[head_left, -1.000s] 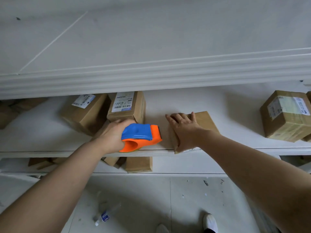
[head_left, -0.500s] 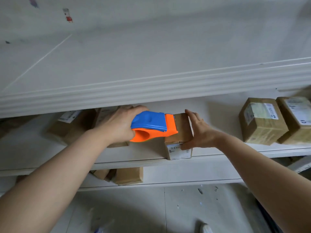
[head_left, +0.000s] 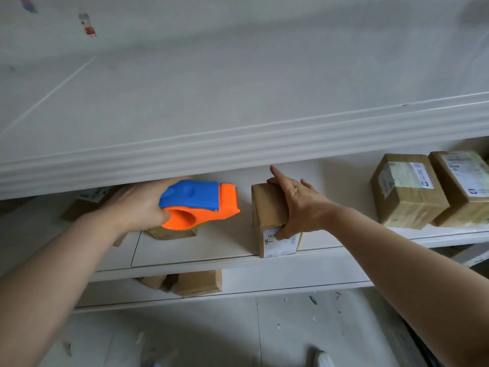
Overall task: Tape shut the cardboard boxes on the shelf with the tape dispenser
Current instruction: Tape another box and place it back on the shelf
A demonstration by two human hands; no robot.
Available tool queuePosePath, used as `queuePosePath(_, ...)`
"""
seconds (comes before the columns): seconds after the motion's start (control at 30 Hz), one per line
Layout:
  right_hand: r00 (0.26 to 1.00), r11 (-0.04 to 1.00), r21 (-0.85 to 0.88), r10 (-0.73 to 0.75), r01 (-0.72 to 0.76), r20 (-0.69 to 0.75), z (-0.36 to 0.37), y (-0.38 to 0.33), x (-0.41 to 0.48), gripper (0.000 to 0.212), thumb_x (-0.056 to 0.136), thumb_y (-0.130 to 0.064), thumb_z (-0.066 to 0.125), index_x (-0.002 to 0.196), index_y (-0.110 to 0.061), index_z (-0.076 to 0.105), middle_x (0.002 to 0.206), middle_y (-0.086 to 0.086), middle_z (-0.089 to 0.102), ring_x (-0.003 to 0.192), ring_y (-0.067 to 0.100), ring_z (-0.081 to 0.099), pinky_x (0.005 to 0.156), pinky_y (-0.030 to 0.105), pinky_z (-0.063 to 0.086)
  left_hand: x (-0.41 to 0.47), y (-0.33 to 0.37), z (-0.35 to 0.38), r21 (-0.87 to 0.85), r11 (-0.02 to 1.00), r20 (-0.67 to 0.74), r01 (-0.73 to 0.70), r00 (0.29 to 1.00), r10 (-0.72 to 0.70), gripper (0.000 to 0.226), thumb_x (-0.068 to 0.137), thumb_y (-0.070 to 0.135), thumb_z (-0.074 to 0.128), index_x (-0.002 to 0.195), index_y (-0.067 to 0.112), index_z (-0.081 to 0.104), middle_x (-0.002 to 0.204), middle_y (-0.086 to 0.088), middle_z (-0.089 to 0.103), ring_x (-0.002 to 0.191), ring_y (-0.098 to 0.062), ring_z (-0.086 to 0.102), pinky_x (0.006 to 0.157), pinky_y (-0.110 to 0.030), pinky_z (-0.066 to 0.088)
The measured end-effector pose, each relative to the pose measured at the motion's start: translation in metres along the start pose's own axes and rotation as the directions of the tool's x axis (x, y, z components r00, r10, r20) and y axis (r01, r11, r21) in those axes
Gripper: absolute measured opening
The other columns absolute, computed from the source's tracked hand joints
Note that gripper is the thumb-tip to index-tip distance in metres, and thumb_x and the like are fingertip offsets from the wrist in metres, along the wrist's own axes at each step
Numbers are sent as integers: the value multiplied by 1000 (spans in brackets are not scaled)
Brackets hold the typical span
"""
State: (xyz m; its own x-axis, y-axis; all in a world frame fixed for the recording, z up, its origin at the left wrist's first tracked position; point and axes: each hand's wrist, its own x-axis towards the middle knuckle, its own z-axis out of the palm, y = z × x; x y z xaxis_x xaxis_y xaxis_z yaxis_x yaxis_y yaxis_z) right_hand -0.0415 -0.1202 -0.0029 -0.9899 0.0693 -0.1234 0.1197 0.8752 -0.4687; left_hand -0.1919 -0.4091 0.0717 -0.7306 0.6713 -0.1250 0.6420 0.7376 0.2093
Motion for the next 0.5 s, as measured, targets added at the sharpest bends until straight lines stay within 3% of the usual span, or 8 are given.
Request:
queuePosePath(0.1,1000,1000,-1,1,-1,1,-2,4,0,147,48,-43,89,150,-30,-16,152,-14,25,140,10,24,118,36,11,-5,-11,1,-41,999,-28,25,999,-26,82,58,12,58,126,54,43,108,12,60,95,-17,57,79,-30,48)
queuePosePath(0.2,1000,1000,-4,-10,10,-2,1,2,0,146,49,-41,89,150,-30,-15,152,-14,25,139,13,26,116,33,15,-4,-14,7,-61,998,-12,11,1000,-12,84,53,14,54,116,66,37,111,14,59,98,-17,57,82,-36,51)
queuePosePath(0.3,1000,1000,-22,-15,15,-8,1,0,3,144,50,-41,88,151,-30,-14,152,-12,24,140,12,23,118,35,14,-1,-16,20,-14,1000,31,6,1000,-6,85,56,11,55,124,57,32,120,11,53,105,-18,53,82,-39,51)
queuePosePath(0.4,999,993,-113,-25,28,27,2,-5,4,136,56,-45,84,152,-31,-11,158,-7,11,146,10,8,120,38,6,3,-3,33,76,997,43,-5,999,2,81,63,9,58,128,51,34,122,10,50,106,-21,53,76,-31,47)
queuePosePath(0.5,995,967,-246,-42,63,90,2,-5,2,127,65,-49,77,152,-26,-13,161,-7,-10,147,8,-14,120,41,-3,7,9,40,101,995,50,-26,999,21,79,65,11,58,128,52,33,122,10,49,107,-23,55,78,-33,49)
